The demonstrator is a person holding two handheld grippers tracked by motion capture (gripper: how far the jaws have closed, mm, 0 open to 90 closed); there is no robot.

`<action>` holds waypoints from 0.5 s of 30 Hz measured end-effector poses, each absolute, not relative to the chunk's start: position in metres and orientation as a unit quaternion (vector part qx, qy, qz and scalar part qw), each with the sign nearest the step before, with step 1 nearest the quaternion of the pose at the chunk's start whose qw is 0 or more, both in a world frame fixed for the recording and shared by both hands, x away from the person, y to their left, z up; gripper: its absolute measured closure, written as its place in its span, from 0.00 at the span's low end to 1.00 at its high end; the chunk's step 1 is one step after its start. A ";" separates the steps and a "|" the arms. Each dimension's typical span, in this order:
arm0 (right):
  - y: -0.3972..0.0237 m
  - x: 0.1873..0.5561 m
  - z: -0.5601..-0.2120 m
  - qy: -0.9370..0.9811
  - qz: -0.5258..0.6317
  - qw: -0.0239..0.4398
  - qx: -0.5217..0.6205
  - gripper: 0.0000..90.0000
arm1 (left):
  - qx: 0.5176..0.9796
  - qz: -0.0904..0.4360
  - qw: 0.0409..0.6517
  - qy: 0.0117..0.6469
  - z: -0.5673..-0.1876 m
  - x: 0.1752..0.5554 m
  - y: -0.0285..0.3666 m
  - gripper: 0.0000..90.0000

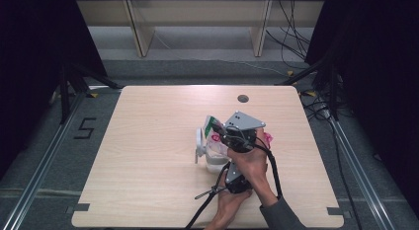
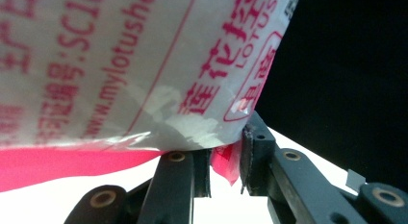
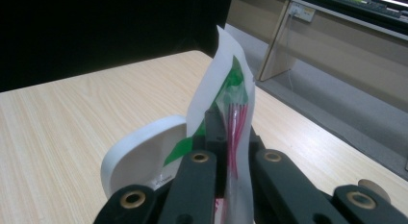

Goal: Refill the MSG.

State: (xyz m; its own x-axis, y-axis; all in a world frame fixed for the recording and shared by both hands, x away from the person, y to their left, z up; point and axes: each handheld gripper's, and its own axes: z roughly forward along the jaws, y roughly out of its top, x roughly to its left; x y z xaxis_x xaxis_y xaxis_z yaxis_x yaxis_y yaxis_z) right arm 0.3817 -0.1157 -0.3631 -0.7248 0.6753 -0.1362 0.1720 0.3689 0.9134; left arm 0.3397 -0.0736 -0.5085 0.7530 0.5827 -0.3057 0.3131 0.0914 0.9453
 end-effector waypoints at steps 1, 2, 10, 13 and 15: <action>-0.117 0.383 -0.363 0.785 0.492 0.272 0.259 1.00 | 0.665 0.102 0.659 0.337 -0.509 0.340 -0.074 0.85; -0.116 0.383 -0.363 0.785 0.493 0.269 0.260 1.00 | 0.667 0.104 0.657 0.336 -0.509 0.339 -0.074 0.85; -0.115 0.383 -0.364 0.790 0.491 0.257 0.262 1.00 | 0.663 0.103 0.659 0.340 -0.510 0.340 -0.075 0.85; -0.115 0.383 -0.365 0.790 0.489 0.263 0.260 1.00 | 0.663 0.104 0.660 0.339 -0.510 0.340 -0.074 0.85; -0.116 0.383 -0.364 0.790 0.491 0.261 0.260 1.00 | 0.662 0.103 0.661 0.339 -0.510 0.340 -0.074 0.85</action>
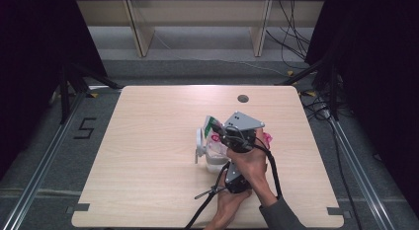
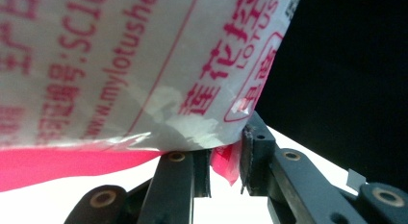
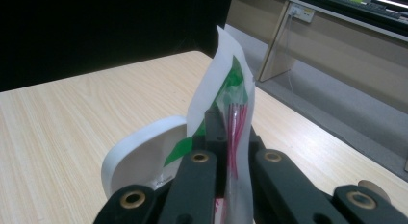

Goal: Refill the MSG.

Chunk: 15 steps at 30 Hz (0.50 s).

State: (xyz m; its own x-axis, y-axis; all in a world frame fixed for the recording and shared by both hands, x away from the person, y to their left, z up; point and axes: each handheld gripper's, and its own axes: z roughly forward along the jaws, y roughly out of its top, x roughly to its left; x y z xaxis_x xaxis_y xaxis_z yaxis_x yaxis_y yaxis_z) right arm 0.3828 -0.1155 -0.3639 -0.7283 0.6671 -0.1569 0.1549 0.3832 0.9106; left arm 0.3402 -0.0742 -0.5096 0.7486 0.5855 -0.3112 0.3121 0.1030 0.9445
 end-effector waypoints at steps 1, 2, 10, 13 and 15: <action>-0.115 0.383 -0.364 0.786 0.492 0.269 0.259 1.00 | 0.663 0.104 0.659 0.339 -0.509 0.340 -0.074 0.85; -0.114 0.382 -0.364 0.790 0.489 0.264 0.260 1.00 | 0.662 0.104 0.660 0.338 -0.510 0.340 -0.074 0.85; -0.114 0.382 -0.365 0.790 0.486 0.265 0.264 1.00 | 0.661 0.103 0.660 0.341 -0.510 0.340 -0.074 0.85; -0.114 0.381 -0.365 0.790 0.486 0.256 0.270 1.00 | 0.662 0.105 0.660 0.340 -0.510 0.340 -0.074 0.85; -0.114 0.382 -0.365 0.785 0.492 0.270 0.262 0.99 | 0.664 0.104 0.658 0.339 -0.509 0.339 -0.074 0.85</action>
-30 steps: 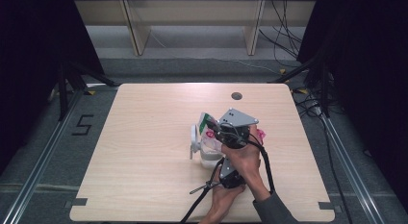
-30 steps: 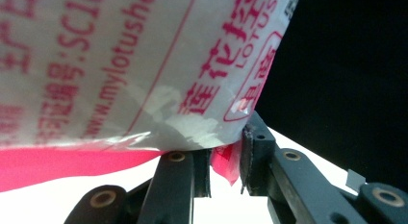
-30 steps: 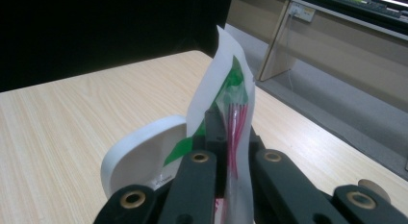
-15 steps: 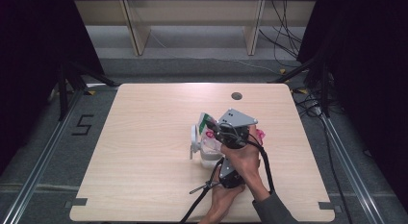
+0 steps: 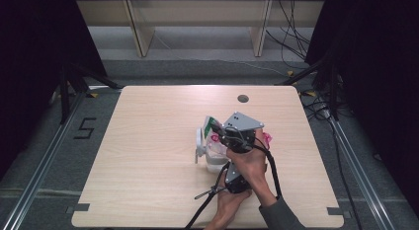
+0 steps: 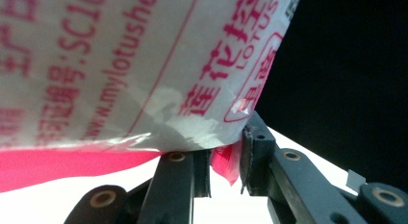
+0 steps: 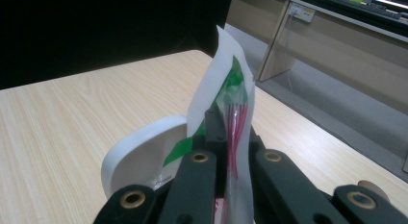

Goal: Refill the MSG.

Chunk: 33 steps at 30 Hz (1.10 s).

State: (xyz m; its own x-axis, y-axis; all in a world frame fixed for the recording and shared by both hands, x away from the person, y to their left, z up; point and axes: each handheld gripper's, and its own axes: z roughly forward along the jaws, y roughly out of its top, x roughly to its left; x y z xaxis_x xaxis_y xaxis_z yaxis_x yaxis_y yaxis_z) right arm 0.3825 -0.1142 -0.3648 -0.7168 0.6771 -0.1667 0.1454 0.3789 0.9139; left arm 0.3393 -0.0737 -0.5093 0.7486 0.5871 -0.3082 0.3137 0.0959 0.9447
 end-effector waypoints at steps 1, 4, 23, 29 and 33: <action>-0.114 0.383 -0.365 0.786 0.490 0.271 0.262 0.99 | 0.663 0.104 0.659 0.339 -0.510 0.339 -0.074 0.85; -0.113 0.383 -0.365 0.792 0.487 0.262 0.260 1.00 | 0.663 0.104 0.659 0.340 -0.509 0.339 -0.074 0.85; -0.114 0.382 -0.364 0.790 0.487 0.268 0.259 0.99 | 0.670 0.106 0.652 0.338 -0.509 0.338 -0.072 0.85; -0.115 0.382 -0.365 0.786 0.491 0.272 0.259 1.00 | 0.671 0.107 0.653 0.334 -0.509 0.339 -0.072 0.85; -0.114 0.382 -0.365 0.787 0.490 0.270 0.260 1.00 | 0.670 0.104 0.655 0.334 -0.509 0.339 -0.072 0.85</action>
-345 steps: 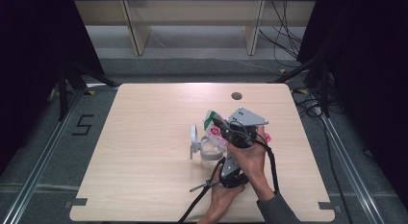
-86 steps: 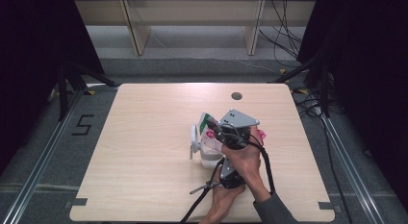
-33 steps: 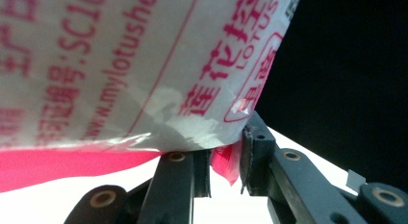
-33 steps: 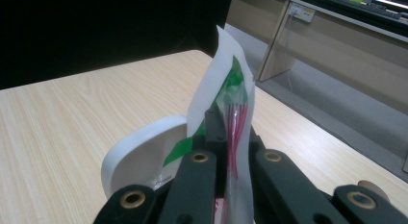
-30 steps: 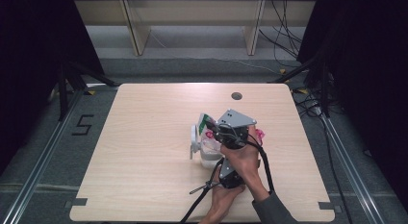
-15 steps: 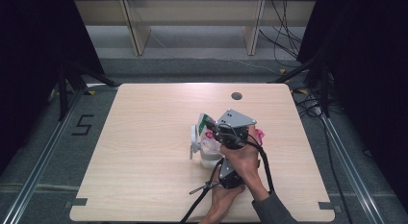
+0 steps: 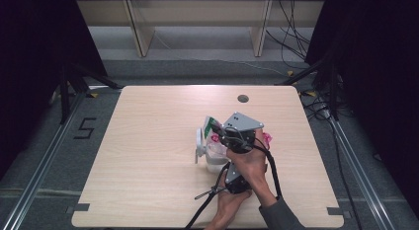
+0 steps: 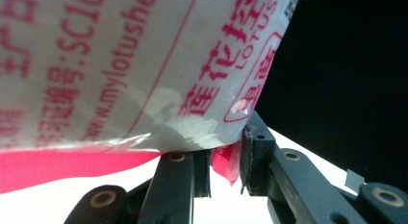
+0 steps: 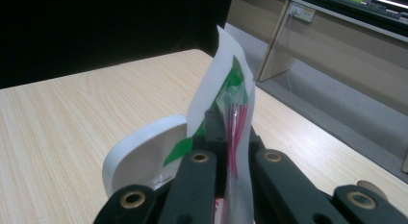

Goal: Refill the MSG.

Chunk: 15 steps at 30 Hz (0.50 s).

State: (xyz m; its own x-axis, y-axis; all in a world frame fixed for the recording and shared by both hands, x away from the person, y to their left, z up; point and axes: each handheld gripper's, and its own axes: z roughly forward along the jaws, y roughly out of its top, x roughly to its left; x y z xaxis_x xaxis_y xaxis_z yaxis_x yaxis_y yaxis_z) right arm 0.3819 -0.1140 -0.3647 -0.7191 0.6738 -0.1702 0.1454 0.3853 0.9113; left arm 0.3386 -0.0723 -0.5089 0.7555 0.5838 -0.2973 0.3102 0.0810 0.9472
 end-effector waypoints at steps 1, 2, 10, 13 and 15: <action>-0.113 0.381 -0.365 0.787 0.490 0.266 0.265 0.99 | 0.666 0.103 0.657 0.337 -0.509 0.338 -0.073 0.85; -0.113 0.381 -0.364 0.789 0.489 0.261 0.264 1.00 | 0.667 0.103 0.657 0.337 -0.509 0.338 -0.073 0.85; -0.113 0.381 -0.364 0.790 0.488 0.264 0.260 0.99 | 0.669 0.106 0.653 0.339 -0.508 0.338 -0.073 0.85; -0.114 0.383 -0.365 0.792 0.484 0.277 0.249 1.00 | 0.674 0.081 0.656 0.331 -0.509 0.338 -0.074 0.85; -0.114 0.381 -0.364 0.792 0.488 0.263 0.257 0.99 | 0.666 0.074 0.661 0.337 -0.509 0.337 -0.075 0.85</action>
